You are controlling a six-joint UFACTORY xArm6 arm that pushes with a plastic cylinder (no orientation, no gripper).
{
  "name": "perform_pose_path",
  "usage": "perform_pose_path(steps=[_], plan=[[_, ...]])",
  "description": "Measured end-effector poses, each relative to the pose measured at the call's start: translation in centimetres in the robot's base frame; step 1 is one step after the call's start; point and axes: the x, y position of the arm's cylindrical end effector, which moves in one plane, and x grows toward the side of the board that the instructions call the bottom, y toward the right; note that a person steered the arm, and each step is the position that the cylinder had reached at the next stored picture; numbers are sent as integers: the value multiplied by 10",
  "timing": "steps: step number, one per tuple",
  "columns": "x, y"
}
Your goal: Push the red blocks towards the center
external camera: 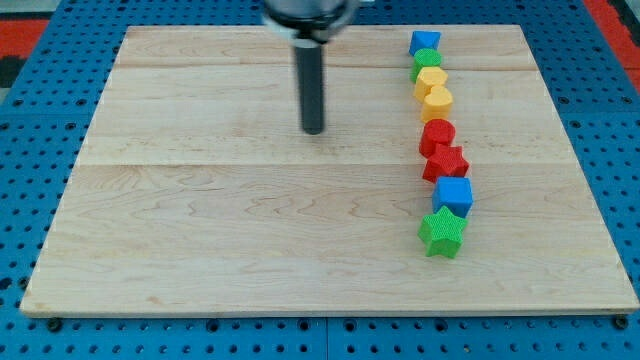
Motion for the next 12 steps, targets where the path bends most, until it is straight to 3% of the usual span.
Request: perform_pose_path(steps=[1, 3, 4, 5, 6, 7, 9, 10, 11, 12], plan=[[-12, 73], [-13, 163], [12, 192], [41, 192], [53, 139], [31, 49], [29, 154], [11, 159], [4, 133], [4, 57]])
